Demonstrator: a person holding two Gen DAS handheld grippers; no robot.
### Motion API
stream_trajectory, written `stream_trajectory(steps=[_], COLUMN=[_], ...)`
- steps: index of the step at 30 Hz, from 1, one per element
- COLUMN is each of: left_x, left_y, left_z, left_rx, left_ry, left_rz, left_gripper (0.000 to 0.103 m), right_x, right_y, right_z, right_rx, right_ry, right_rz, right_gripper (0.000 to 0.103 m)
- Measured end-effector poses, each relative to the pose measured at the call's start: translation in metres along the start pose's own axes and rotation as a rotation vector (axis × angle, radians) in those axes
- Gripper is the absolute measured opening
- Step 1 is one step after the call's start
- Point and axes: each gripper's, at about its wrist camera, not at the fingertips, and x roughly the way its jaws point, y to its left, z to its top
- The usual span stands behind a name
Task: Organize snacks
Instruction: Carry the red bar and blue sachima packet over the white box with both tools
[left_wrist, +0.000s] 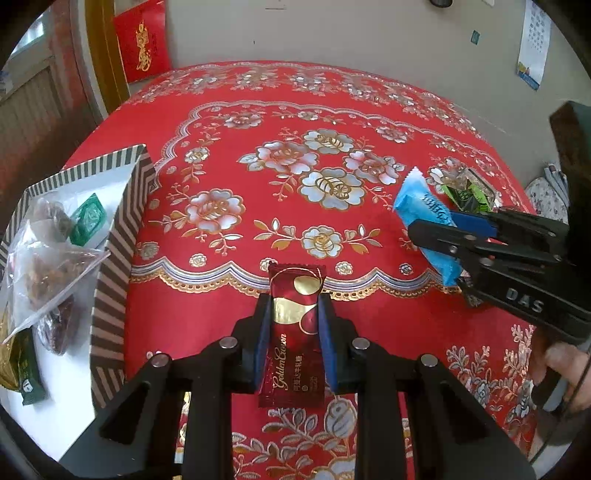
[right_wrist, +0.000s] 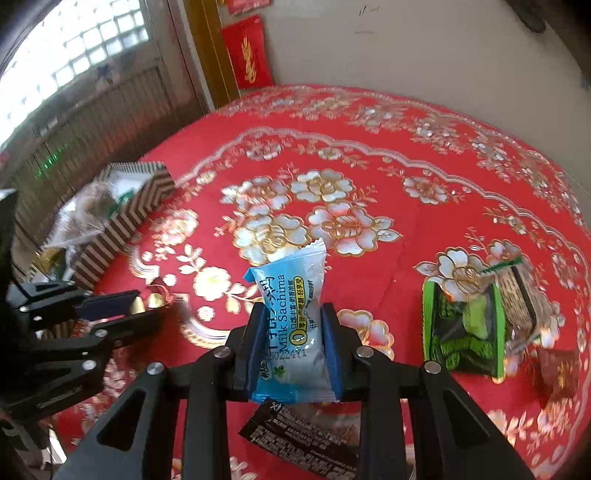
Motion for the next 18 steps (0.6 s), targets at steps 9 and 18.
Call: stream_trajectory(steps=[9, 18], left_x=[-0.019, -0.031], left_y=[-0.002, 0.004], left_z=[-0.003, -0.004], left_rx=[0.003, -0.005], left_ry=[-0.044, -0.077], left_rz=[0.033, 0.060], left_gripper=[0.027, 0.027], right_x=[-0.026, -0.031], right_y=[0.011, 0.026], right_z=[-0.001, 0.004], right_rx=[0.045, 0.035], right_ry=[-0.074, -0.091], right_rz=[0.042, 0.076], right_gripper=[0.029, 0.029])
